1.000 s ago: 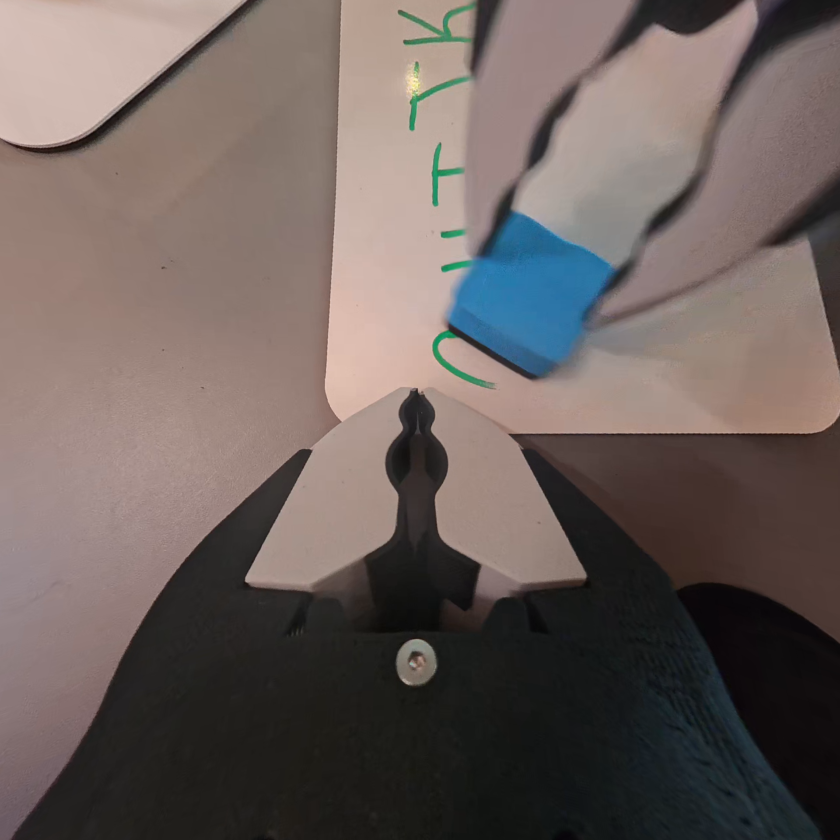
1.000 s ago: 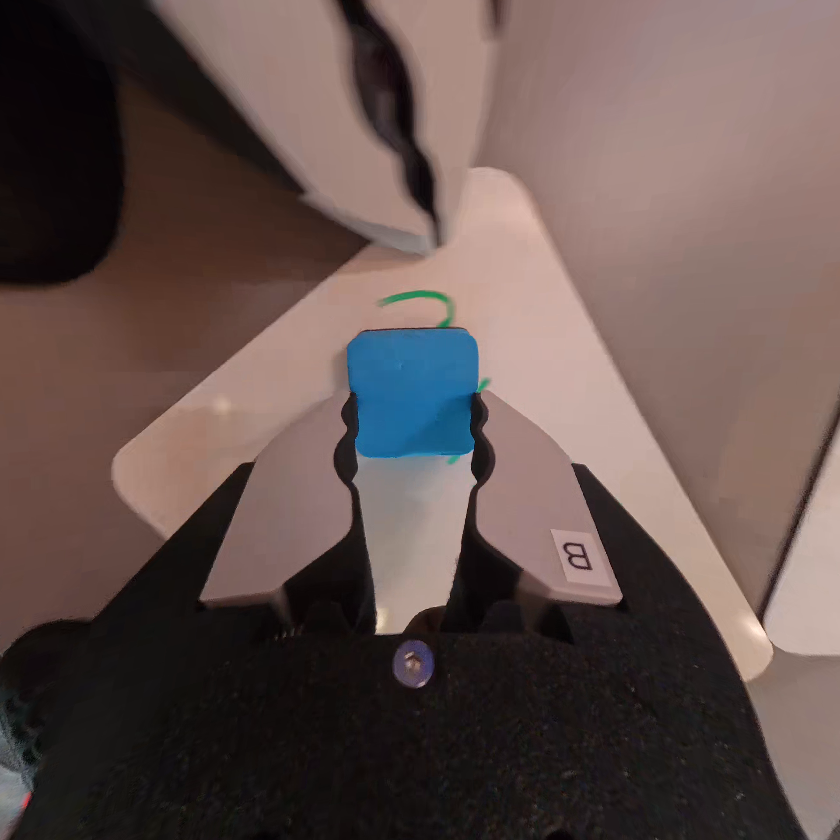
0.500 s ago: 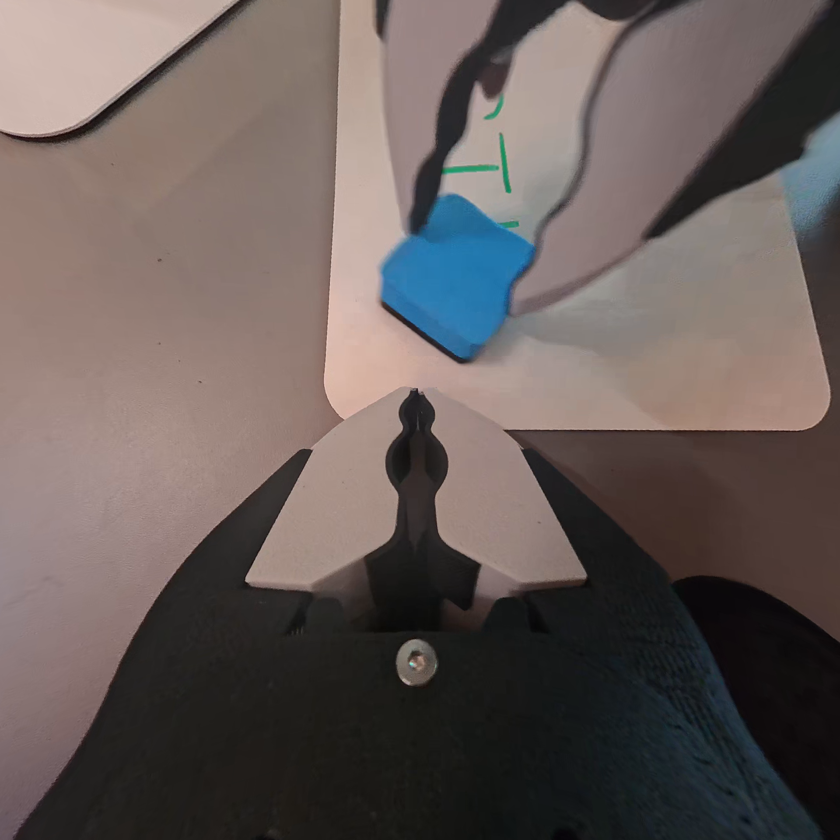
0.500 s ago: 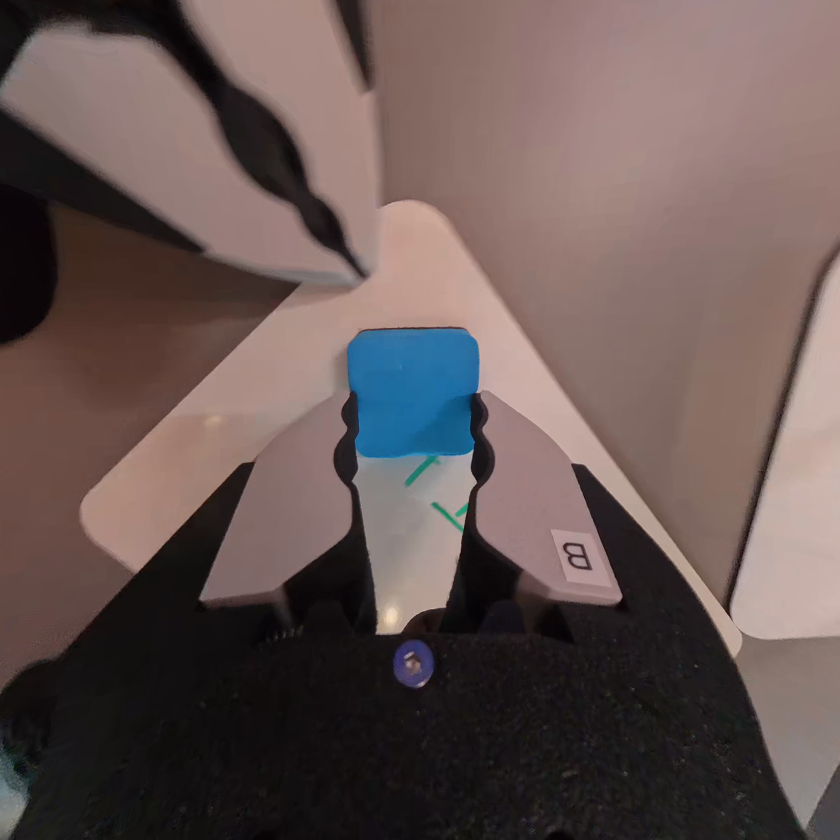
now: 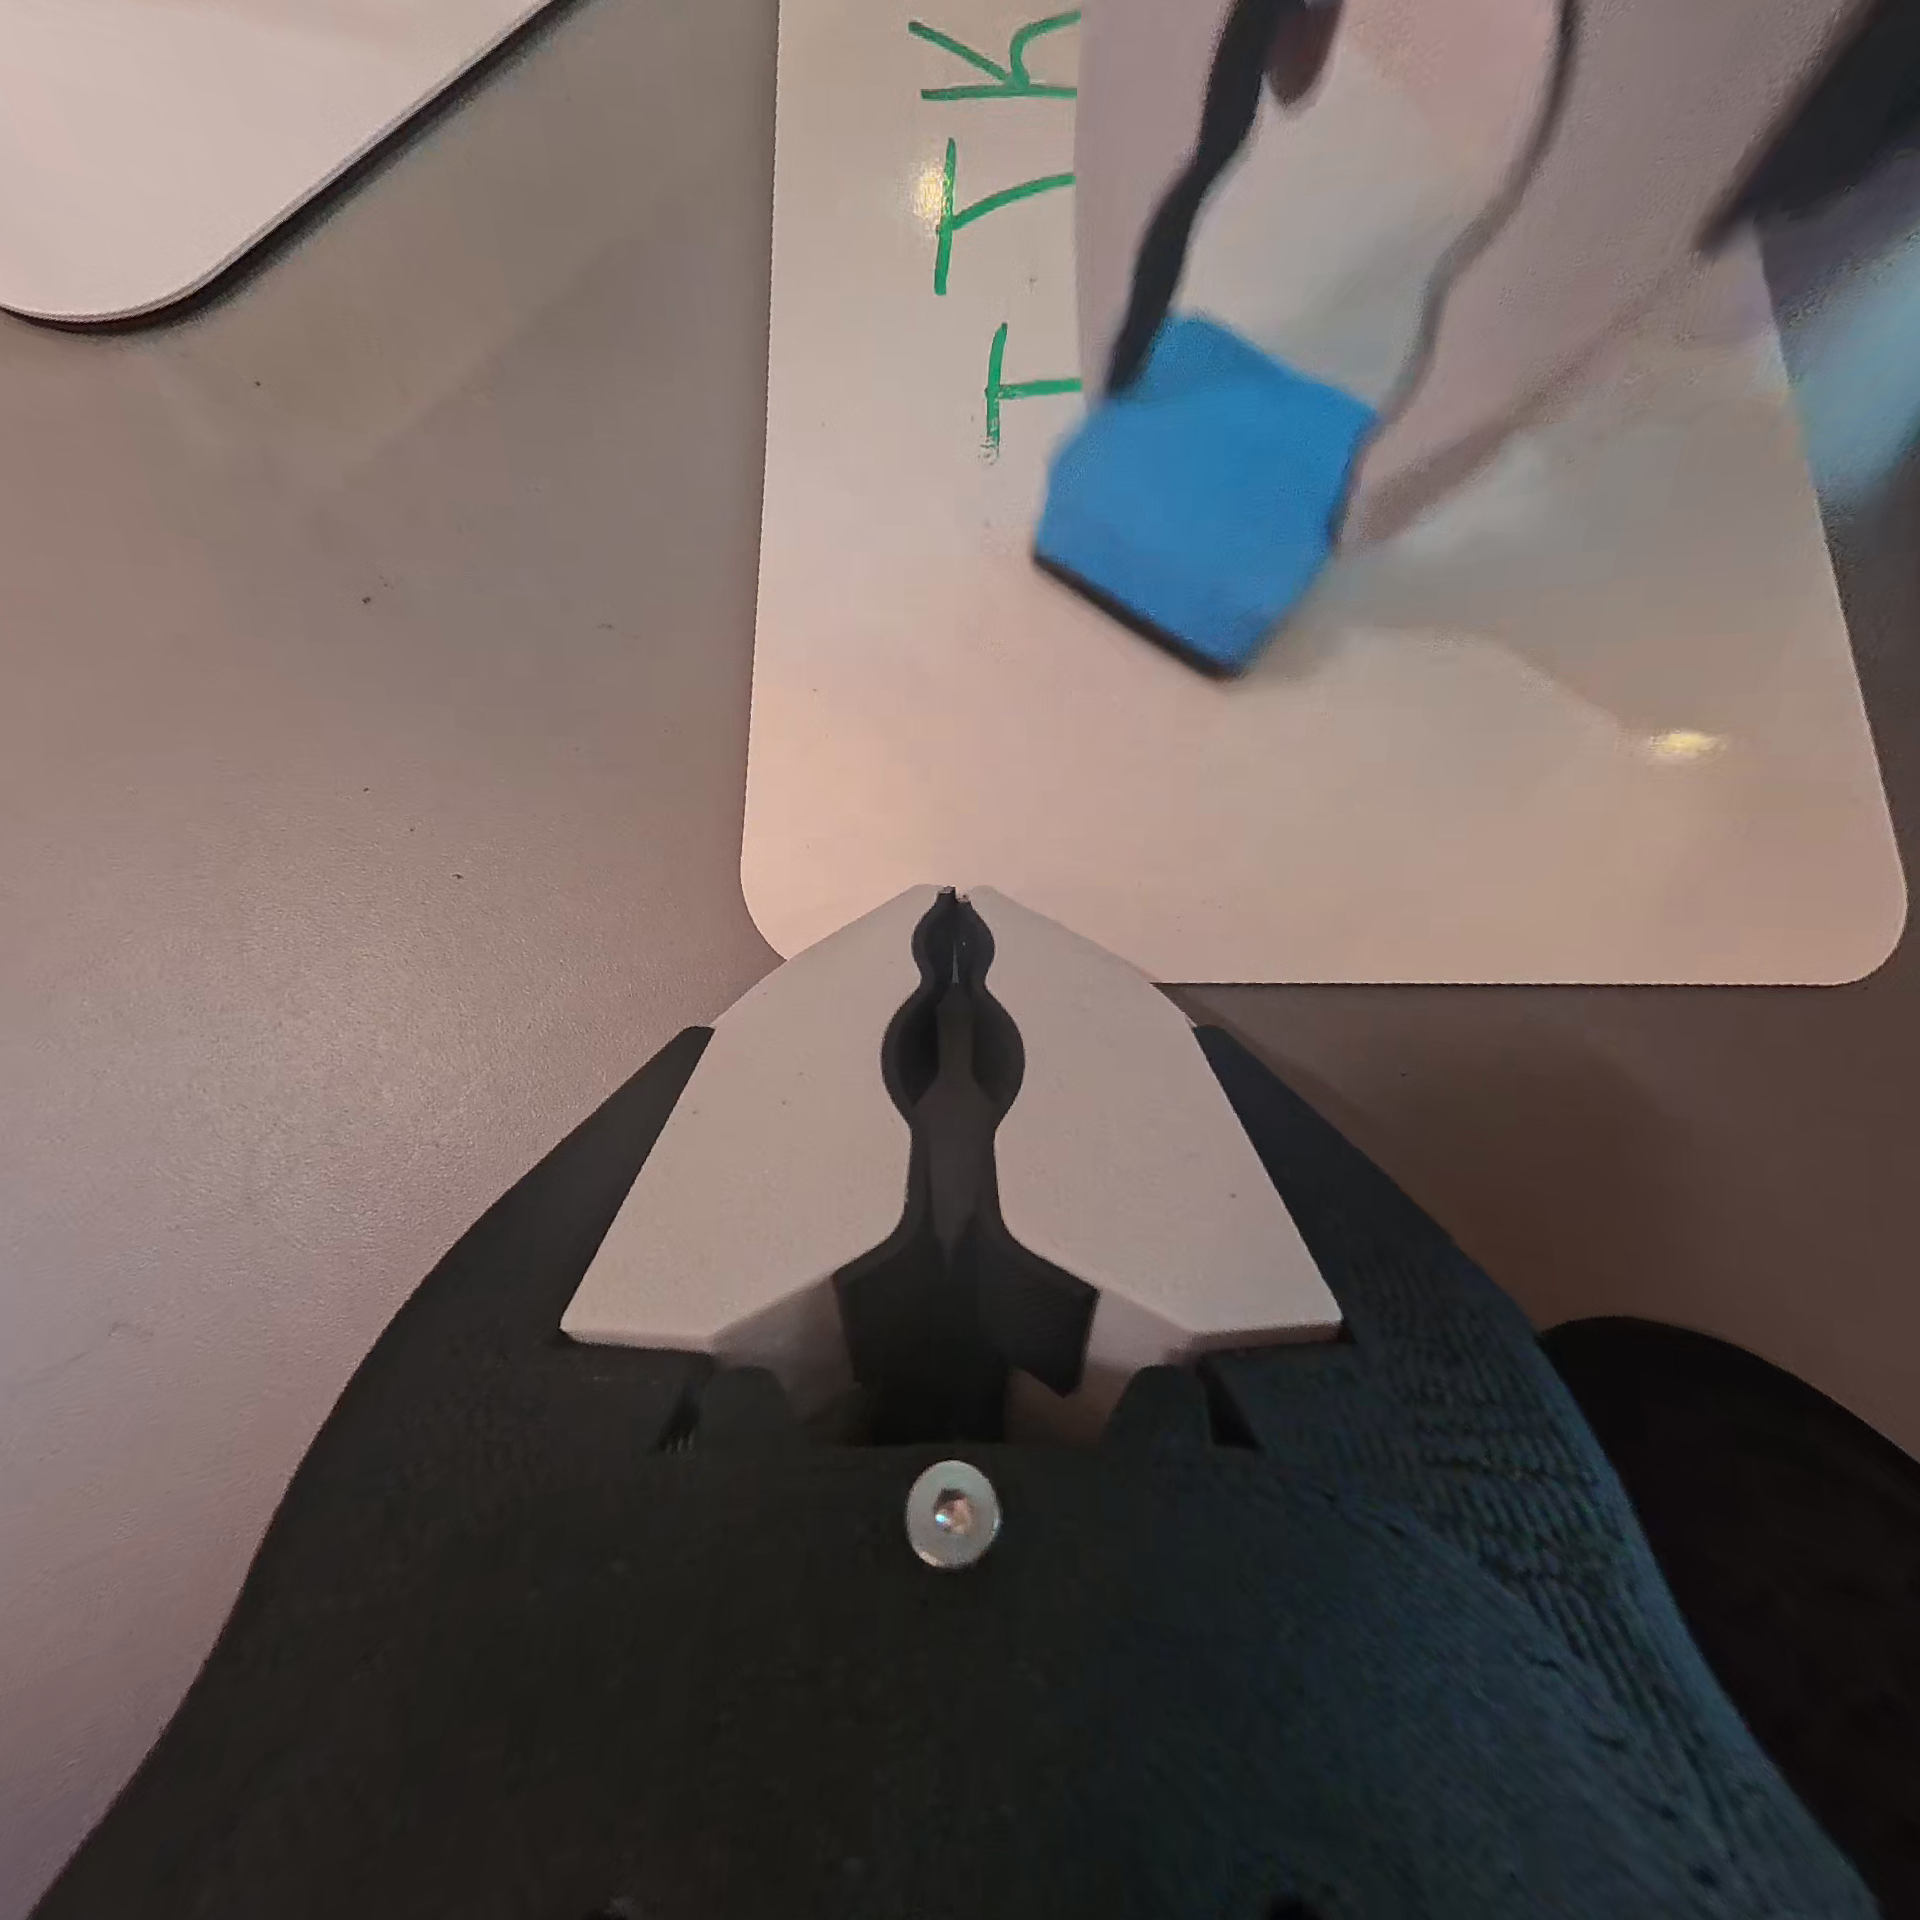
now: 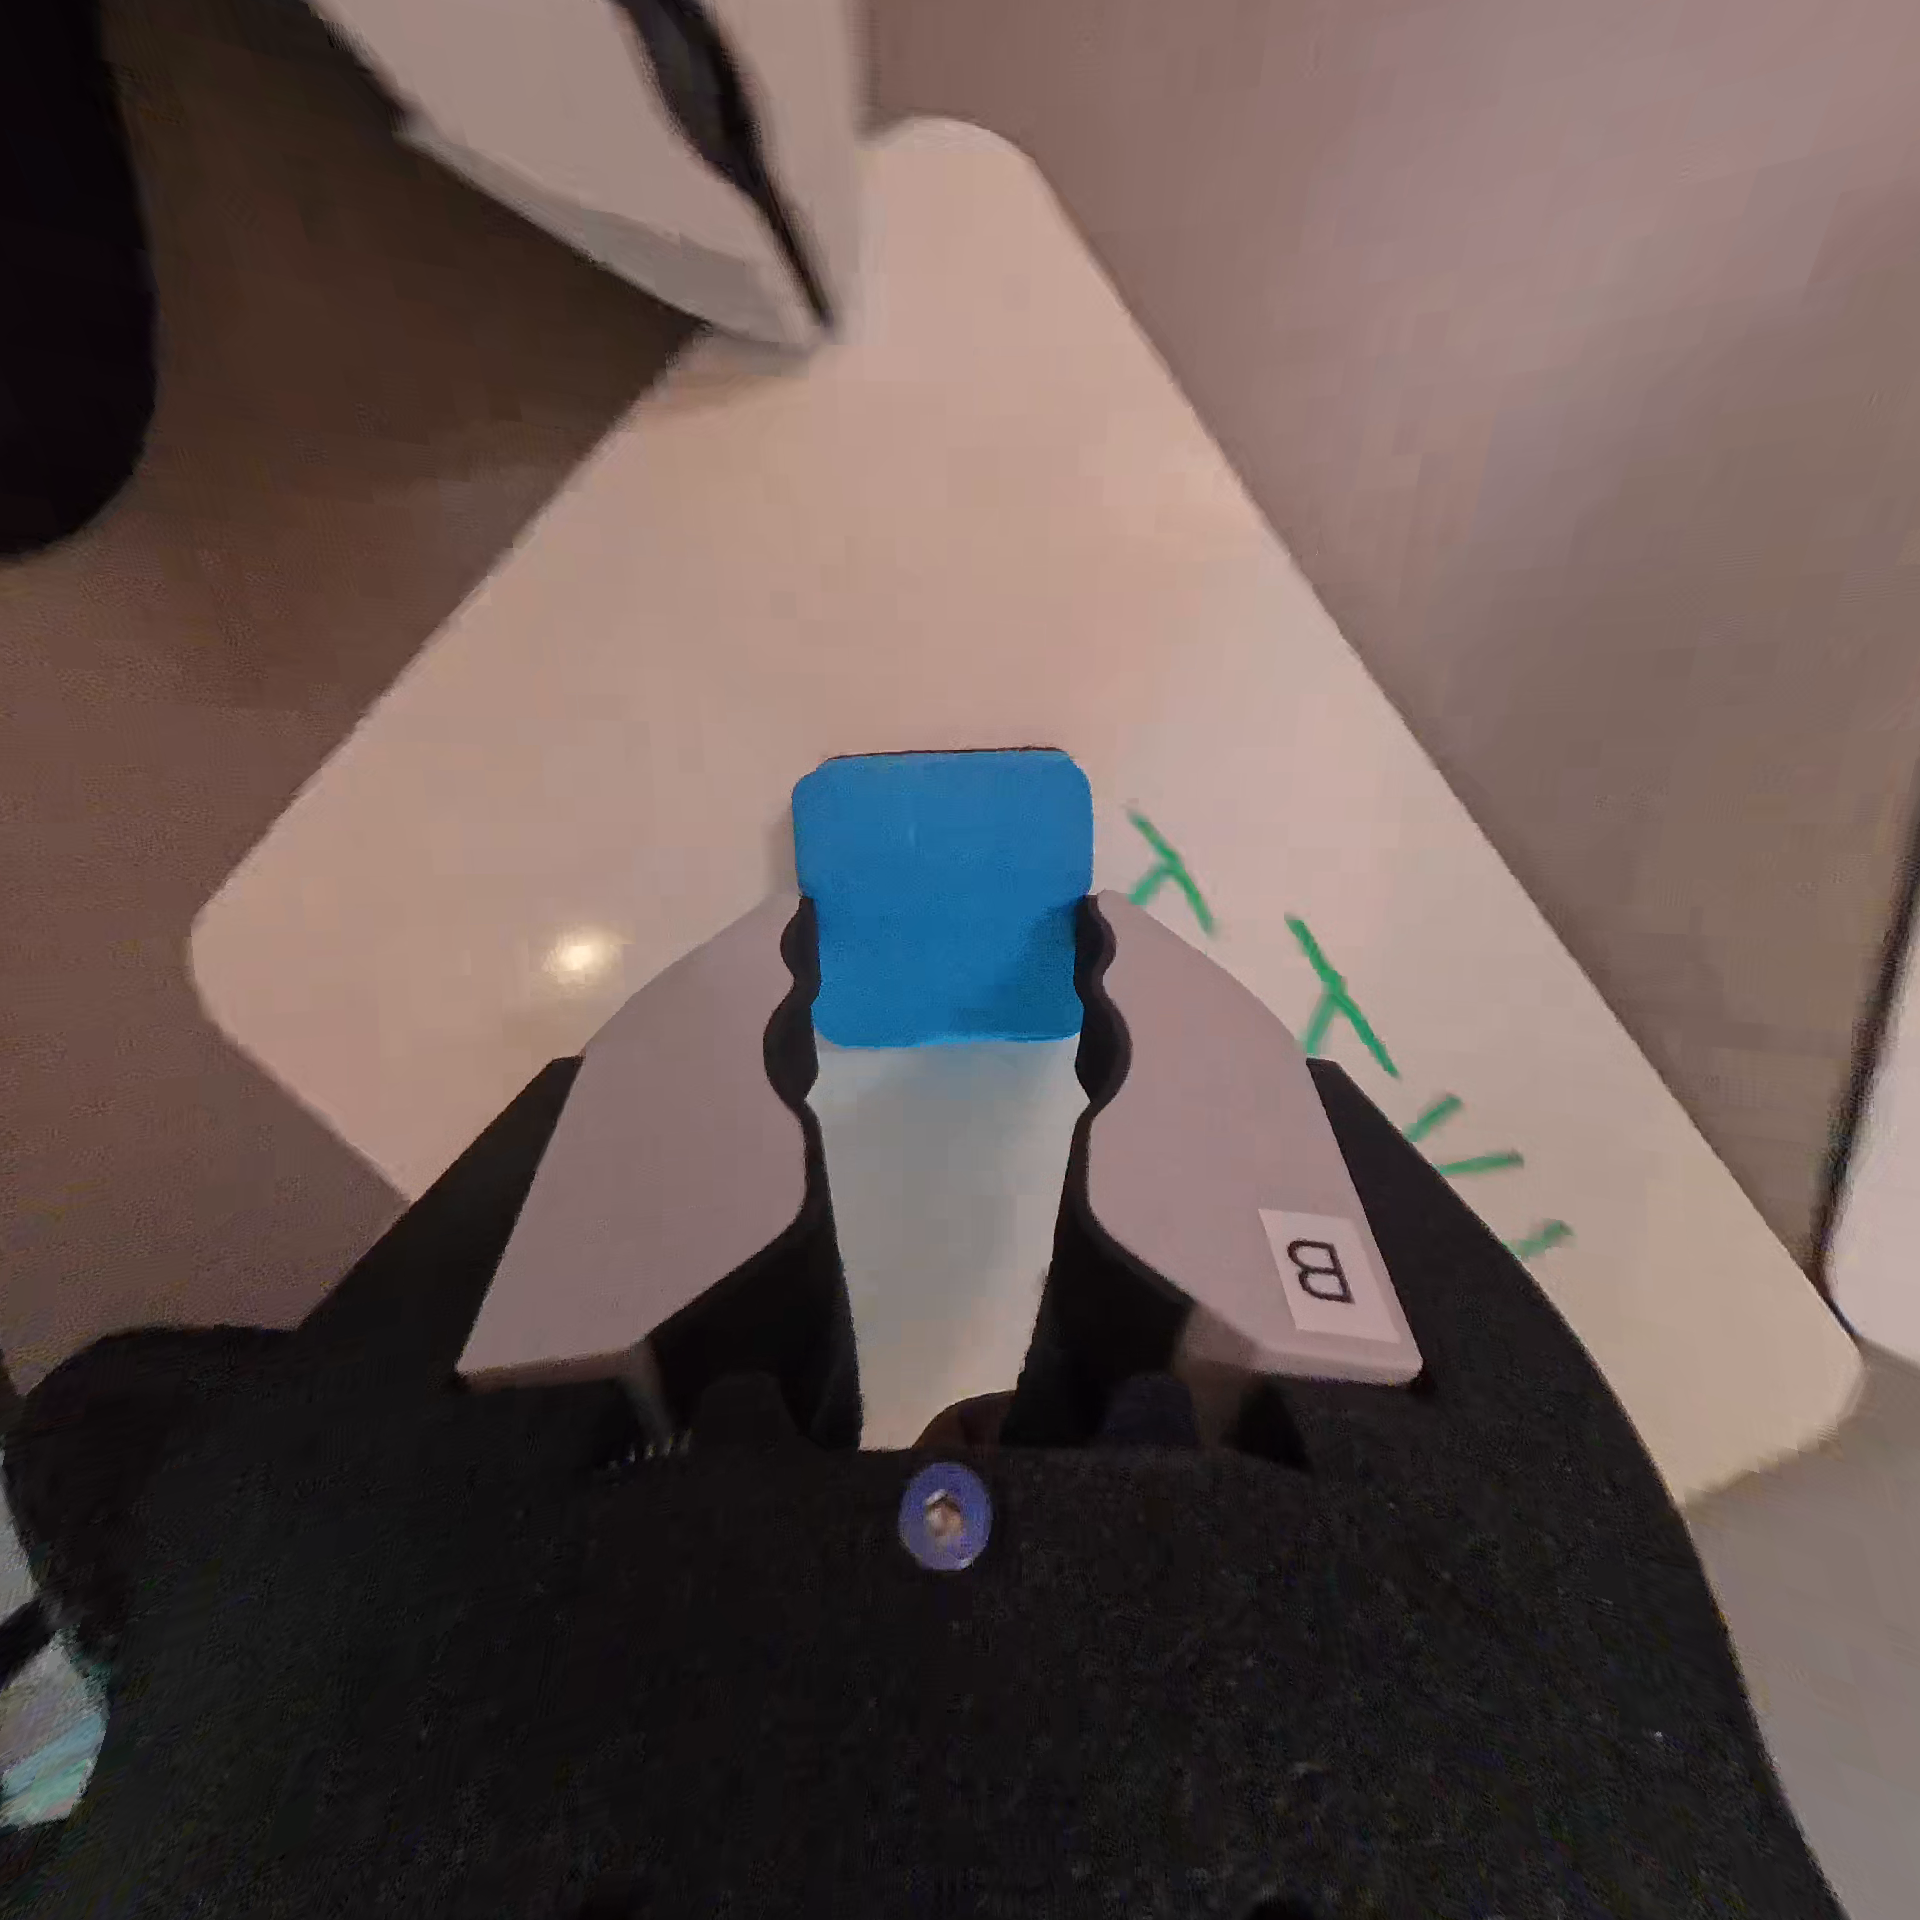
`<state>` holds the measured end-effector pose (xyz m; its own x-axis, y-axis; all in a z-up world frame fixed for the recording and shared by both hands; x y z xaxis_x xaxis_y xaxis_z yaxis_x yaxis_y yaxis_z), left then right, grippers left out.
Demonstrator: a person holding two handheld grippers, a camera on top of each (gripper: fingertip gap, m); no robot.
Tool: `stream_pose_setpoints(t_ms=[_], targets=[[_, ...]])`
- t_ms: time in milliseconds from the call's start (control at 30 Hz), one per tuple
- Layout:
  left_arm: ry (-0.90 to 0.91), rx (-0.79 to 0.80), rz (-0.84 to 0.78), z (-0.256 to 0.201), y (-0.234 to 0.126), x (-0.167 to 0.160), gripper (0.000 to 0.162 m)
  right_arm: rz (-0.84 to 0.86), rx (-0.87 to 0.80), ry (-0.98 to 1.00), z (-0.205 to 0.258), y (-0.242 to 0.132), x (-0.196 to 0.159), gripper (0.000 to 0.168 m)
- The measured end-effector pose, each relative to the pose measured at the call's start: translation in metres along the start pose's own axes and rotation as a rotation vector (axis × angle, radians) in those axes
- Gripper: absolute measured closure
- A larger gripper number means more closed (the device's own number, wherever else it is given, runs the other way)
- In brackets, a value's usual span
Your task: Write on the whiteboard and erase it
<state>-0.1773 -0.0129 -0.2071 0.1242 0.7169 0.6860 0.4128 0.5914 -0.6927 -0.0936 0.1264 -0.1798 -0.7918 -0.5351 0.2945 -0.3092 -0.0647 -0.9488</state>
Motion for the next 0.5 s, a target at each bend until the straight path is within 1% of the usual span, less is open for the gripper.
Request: stream_pose_setpoints(t_ms=[33,100,133,167,200,233,267,300,367,433,467,500], targets=[[-0.001,-0.001,0.002,0.000,0.000,0.000,0.160,0.015,-0.076,0.055,-0.016,0.001,-0.004,0.120],[-0.002,-0.002,0.005,0.000,0.000,0.001,0.161,-0.039,-0.118,0.095,-0.020,0.004,0.002,0.120],[-0.001,-0.001,0.004,0.000,0.000,0.001,0.160,-0.085,-0.100,0.065,-0.009,0.006,0.007,0.119],[-0.001,-0.001,0.003,0.000,0.000,0.000,0.161,-0.110,-0.047,0.014,0.004,0.005,0.008,0.120],[-0.002,-0.001,0.003,0.000,0.000,0.000,0.160,-0.093,-0.001,-0.026,0.009,0.002,0.003,0.120],[-0.002,-0.002,0.003,0.000,0.000,0.000,0.160,-0.056,0.036,-0.008,0.004,-0.001,-0.004,0.120],[0.000,-0.002,0.005,0.000,0.001,0.000,0.161,-0.017,0.010,0.054,-0.009,-0.002,-0.011,0.120],[0.001,-0.002,0.005,0.000,0.000,0.000,0.161,0.002,-0.078,0.111,-0.025,-0.001,-0.014,0.120],[0.003,0.000,0.007,0.000,0.001,0.001,0.160,-0.052,-0.128,0.146,-0.027,0.004,-0.005,0.120],[0.003,0.001,0.007,0.000,0.001,0.001,0.160,-0.103,-0.062,0.046,-0.005,0.004,0.000,0.119],[0.002,-0.001,0.005,0.000,0.001,0.001,0.160,-0.075,-0.014,0.016,-0.002,0.000,-0.006,0.120],[0.001,-0.002,0.006,0.000,0.001,0.001,0.160,-0.027,0.013,0.038,-0.008,-0.003,-0.014,0.120]])
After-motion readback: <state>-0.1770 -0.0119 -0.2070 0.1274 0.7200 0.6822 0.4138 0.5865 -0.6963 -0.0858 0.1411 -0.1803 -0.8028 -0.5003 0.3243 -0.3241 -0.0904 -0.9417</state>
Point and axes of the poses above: each gripper's, where its closed fingertips meet, y out along the fingers, x out of its top, z = x × y across the jaws, the point moved 7 cm from there along -y, back along the fingers, and after that the axes turned 12 degrees about -x, right-handed, at the moved point
